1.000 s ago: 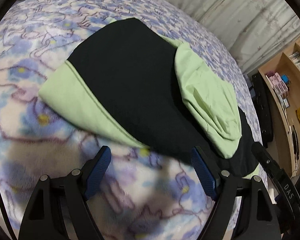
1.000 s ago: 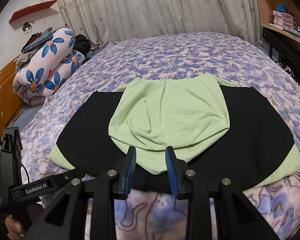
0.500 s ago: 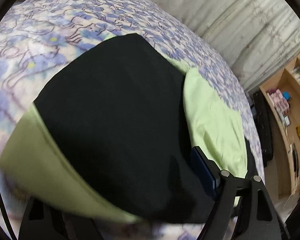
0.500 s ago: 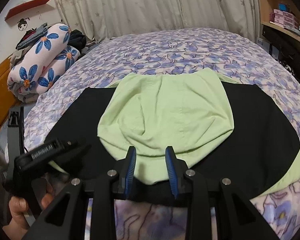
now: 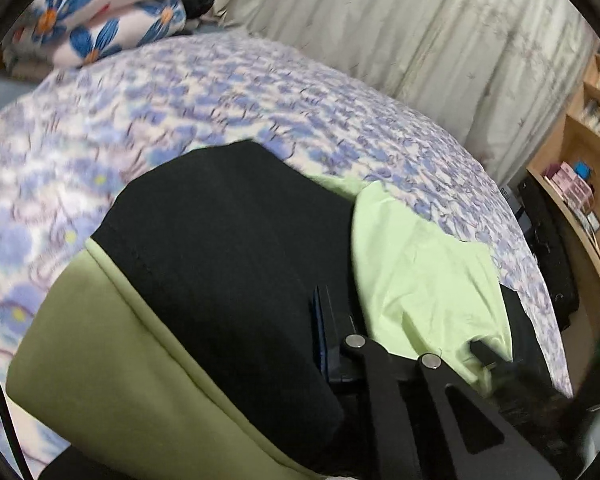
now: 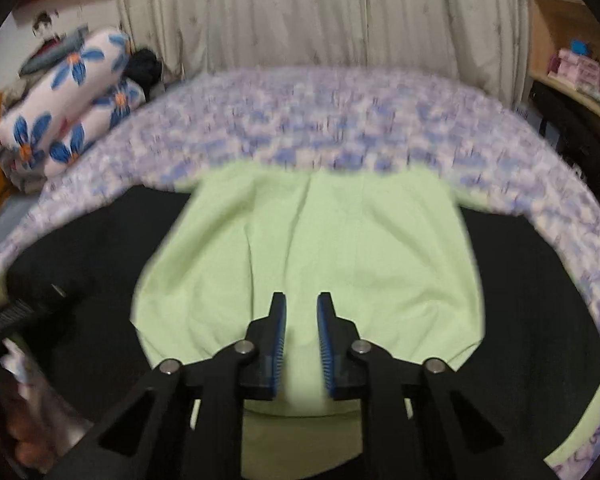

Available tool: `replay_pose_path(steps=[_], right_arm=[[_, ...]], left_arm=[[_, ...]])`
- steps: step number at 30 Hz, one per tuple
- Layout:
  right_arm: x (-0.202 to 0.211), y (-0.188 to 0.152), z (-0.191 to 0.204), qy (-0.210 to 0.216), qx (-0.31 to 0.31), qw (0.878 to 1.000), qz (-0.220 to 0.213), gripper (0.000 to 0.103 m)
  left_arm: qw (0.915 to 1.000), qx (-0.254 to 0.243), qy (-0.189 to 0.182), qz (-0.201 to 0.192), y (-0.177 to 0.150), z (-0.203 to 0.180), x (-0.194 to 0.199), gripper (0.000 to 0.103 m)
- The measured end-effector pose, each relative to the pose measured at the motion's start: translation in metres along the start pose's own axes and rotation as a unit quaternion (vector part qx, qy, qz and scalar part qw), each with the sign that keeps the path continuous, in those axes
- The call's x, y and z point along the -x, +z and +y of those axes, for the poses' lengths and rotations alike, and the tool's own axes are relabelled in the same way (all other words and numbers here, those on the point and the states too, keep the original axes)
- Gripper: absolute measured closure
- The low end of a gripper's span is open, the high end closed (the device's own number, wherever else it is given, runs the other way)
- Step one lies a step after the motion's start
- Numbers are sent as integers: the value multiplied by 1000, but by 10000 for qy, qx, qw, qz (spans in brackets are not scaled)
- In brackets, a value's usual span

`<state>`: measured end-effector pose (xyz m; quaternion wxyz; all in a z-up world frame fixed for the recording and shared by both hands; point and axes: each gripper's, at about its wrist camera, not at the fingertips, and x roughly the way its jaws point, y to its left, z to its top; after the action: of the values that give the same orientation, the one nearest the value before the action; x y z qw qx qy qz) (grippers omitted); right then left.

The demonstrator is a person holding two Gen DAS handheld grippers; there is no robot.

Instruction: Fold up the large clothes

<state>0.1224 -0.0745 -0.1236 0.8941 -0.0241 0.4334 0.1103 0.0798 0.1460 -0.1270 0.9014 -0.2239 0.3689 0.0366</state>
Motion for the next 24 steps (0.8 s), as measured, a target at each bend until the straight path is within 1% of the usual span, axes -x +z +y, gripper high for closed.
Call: replay_pose_path(steps=[1,2,3,5,9,15,18,21,23,24], right_arm=[[-12,-6,-3,132,-80,9995,276,92],[-17,-11,-5,192,-137,9993,305,92],[-17,-14,-8,275,-201,9992,219,92],[-17,-14,-13,418,-323,9983,238,92],[-18,-17,-22,655,-541,9961,232,92],[-16,-17,-31,942,-788,9921,252,92],[-14,-19,-42,1231,-1037,9865,307,92],[-6,-25,-59,1605,-1414,9763,334,92],[5,-34,-72,1802,-1684,9688,255,92],[15,-40,-82,1856,-1851,9649,141,92]], left_arm=[[10000,-52,-9,-18,3,-1,5,96],[10000,-93,-31,-14,5,-5,7,96],[9999,-139,-38,-11,6,-8,10,96],[9996,-285,27,-89,9,-22,15,96],[9987,-478,-40,-172,16,-49,24,97],[9947,-979,-150,-277,21,-109,34,97],[9893,-1395,-264,-325,20,-149,38,97],[9831,-1757,-390,-336,14,-184,39,97],[9768,-2047,-530,-340,7,-213,39,97],[9730,-2200,-611,-324,2,-228,38,97]])
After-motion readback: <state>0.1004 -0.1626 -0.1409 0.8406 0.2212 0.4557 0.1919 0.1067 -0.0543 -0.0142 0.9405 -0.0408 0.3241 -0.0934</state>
